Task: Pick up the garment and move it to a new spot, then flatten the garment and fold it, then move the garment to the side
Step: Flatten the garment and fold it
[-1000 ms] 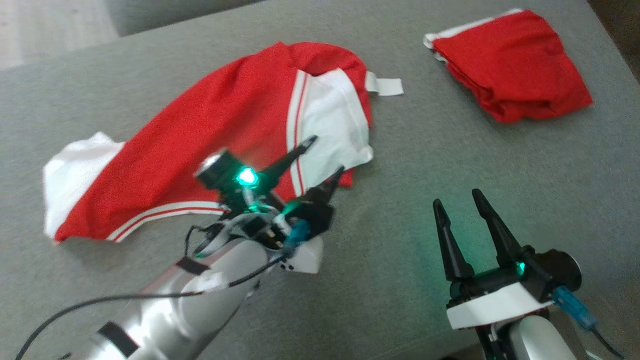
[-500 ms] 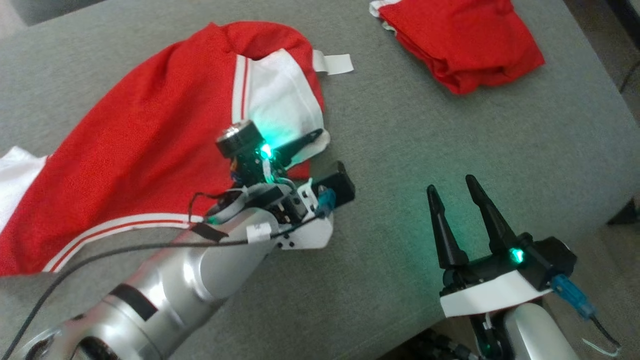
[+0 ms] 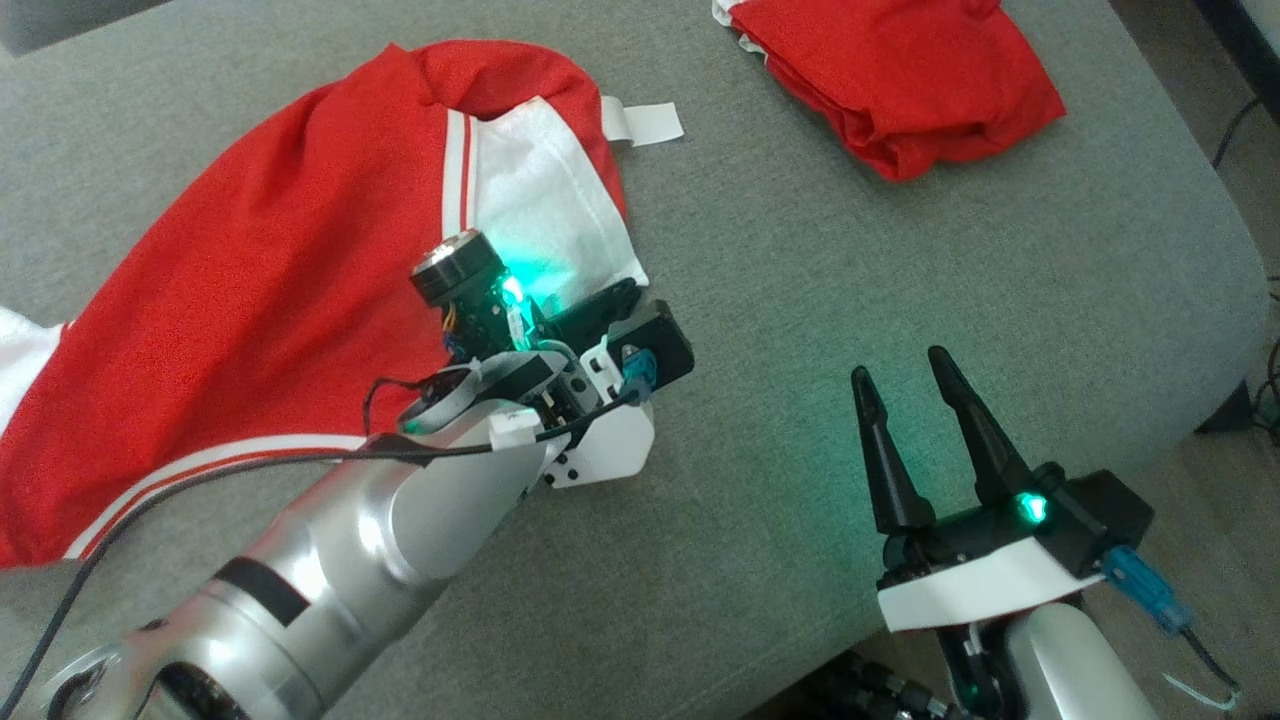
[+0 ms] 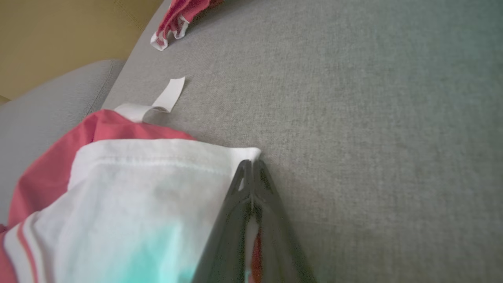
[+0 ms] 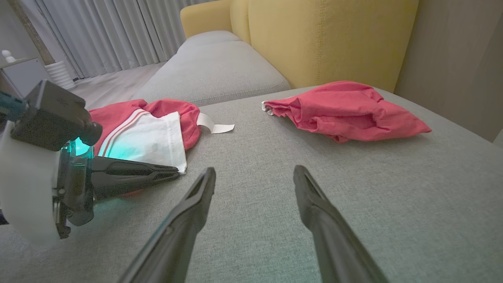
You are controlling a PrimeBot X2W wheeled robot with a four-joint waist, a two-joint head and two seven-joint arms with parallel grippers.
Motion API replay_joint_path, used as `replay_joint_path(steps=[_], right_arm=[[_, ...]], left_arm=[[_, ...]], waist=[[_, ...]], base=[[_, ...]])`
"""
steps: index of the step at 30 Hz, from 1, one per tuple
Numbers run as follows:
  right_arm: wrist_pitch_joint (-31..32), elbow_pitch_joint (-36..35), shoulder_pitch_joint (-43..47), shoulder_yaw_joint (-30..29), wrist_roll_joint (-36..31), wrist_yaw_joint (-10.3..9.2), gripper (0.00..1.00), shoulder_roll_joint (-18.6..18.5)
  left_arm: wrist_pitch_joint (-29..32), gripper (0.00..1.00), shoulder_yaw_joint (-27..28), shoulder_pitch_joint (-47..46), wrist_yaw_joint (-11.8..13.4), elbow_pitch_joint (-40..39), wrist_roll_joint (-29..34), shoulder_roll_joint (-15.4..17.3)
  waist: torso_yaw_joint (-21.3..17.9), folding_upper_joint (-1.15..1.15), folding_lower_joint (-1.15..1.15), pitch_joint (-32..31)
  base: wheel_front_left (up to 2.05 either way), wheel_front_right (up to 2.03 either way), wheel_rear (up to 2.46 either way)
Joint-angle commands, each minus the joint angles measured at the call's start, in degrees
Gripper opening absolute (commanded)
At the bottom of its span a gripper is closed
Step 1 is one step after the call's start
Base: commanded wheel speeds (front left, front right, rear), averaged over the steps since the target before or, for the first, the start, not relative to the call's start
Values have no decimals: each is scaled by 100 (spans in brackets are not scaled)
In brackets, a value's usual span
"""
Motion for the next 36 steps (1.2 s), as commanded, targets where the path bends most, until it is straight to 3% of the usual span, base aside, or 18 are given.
replay_joint_path(steps=[1, 7, 12, 29, 36], right_arm=[[-21, -167, -121, 123, -24, -4, 100, -18], [-21, -149, -30, 50, -95, -4, 100, -18], [-21, -142, 73, -9, -181, -4, 100, -18], [-21, 51, 107, -62, -474, -4, 100, -18], [-21, 681, -211, 56, -775, -4, 100, -18]], left_arm=[[30, 0, 172, -151, 53, -68, -23, 63], [-541, 0, 236, -161, 289, -525, -51, 32], [-891, 0, 355, -93, 463, -1157, -99, 233], [-1090, 0, 1066, 156, 853, -3429, -117, 2027], [-1201, 0, 1255, 209, 1031, -3731, -54, 2412]], waist=[[11, 0, 0, -23], [227, 0, 0, -298], [586, 0, 0, -573], [1868, 0, 0, -1031], [2145, 0, 0, -914]], base=[[0, 0, 0], [0, 0, 0], [0, 0, 0], [0, 0, 0], [0, 0, 0]])
